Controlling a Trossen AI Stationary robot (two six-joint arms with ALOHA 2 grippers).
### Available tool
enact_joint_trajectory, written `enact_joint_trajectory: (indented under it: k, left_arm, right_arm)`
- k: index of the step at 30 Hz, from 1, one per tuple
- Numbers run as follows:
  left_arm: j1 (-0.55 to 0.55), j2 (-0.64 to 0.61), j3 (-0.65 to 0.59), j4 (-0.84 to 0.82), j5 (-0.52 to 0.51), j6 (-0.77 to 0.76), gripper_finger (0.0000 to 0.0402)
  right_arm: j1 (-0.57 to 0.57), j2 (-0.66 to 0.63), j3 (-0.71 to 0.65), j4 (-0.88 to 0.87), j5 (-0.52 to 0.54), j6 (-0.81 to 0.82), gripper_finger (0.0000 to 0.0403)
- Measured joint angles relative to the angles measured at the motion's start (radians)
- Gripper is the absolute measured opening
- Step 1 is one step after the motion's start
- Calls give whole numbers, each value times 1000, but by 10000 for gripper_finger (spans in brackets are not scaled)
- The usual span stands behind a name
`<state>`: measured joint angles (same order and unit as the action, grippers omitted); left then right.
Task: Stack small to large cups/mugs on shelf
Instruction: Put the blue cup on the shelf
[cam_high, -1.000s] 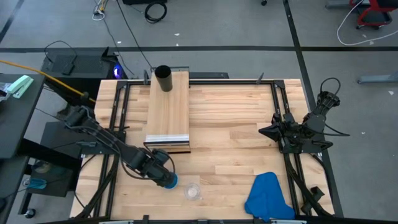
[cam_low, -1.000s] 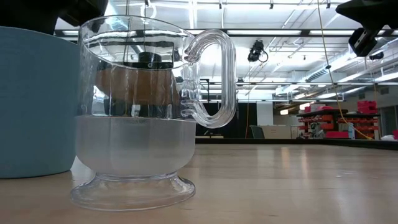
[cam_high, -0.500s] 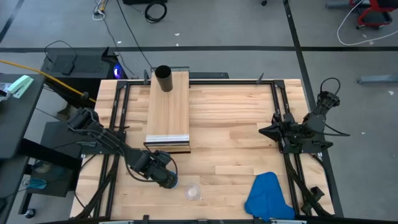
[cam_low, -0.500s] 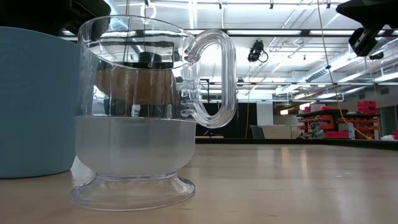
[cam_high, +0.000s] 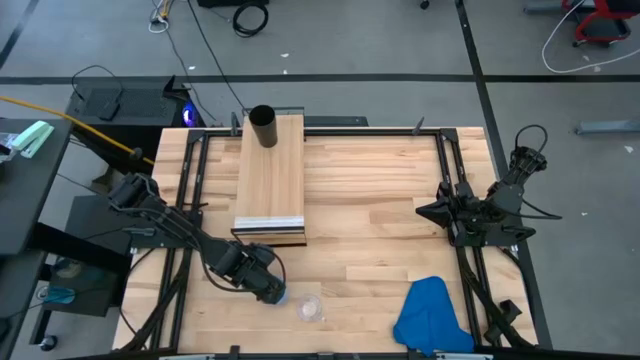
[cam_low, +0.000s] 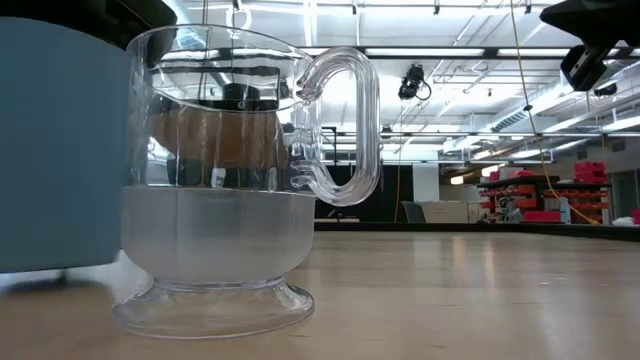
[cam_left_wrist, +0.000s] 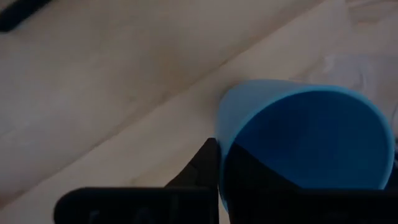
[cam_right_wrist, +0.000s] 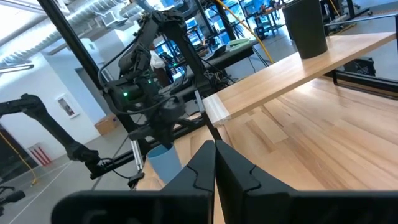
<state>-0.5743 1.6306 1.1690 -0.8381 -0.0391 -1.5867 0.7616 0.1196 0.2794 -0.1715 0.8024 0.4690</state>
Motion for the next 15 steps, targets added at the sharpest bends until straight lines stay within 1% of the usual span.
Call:
enact_joint_trajectory:
  k: [4, 8, 12, 15]
  left_arm:
    - [0, 0, 18, 13, 65, 1, 19]
    - [-2, 0, 96, 14, 130, 50, 11]
    - [-12, 0, 245, -5, 189, 114, 12]
    - [-25, 0, 390, -116, 190, 130, 11]
  right_arm:
    - [0, 0, 0, 0, 0, 0, 16]
    - [0, 0, 0, 0, 0, 0, 16]
    - [0, 0, 0, 0, 0, 0, 16]
    - [0, 0, 0, 0, 0, 0, 16]
